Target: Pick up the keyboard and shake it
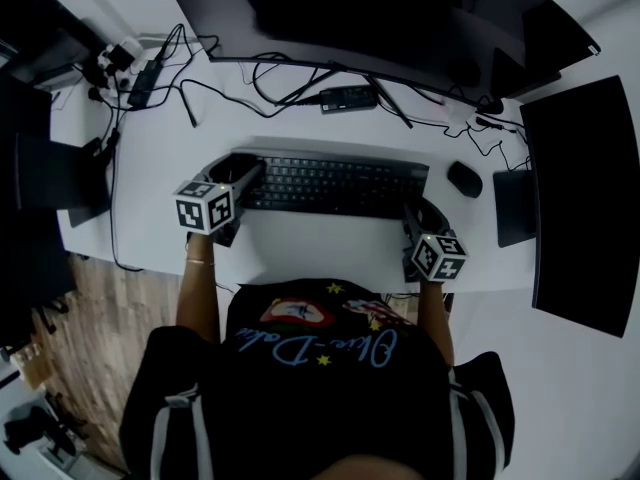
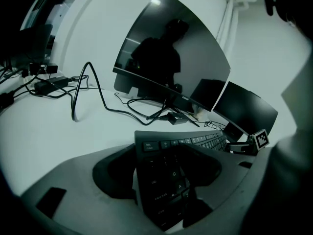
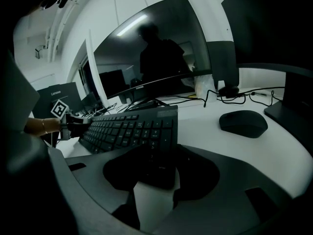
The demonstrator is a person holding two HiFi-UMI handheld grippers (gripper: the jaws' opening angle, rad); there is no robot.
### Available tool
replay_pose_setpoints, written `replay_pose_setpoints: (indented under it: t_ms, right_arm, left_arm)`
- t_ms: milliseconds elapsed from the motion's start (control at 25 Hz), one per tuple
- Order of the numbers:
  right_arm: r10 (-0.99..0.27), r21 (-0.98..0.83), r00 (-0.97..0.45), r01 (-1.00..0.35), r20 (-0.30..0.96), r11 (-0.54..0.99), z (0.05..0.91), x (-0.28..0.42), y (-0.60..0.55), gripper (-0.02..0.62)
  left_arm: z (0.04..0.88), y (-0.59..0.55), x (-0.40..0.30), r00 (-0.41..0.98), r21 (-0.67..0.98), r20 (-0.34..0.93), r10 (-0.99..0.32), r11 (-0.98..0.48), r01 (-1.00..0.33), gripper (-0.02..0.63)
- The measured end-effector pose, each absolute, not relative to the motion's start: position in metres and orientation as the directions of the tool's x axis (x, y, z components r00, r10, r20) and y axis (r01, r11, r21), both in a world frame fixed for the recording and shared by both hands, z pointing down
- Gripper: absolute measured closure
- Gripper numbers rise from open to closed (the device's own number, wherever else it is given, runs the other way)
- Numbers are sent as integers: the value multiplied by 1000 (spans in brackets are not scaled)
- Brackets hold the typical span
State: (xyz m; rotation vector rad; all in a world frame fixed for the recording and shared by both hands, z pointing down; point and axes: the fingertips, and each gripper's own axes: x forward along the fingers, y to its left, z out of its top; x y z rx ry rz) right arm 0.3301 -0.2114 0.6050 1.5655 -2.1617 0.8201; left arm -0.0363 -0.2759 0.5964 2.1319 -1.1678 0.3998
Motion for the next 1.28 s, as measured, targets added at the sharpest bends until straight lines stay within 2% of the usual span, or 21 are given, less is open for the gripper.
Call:
replay_pose_setpoints:
  t_ms: [840,1280]
  right_arm:
    - [-725,-201,-268,-963,634,180,615,333,-215,428]
    - [-773,-104,-193,-981,604,164,611,331,-215,428]
  left_arm:
    - [621,-285,-31,503,406,661,-557,-298,-864,327]
    - [621,-286,-34,442,307,657,-611,-318,-897,324]
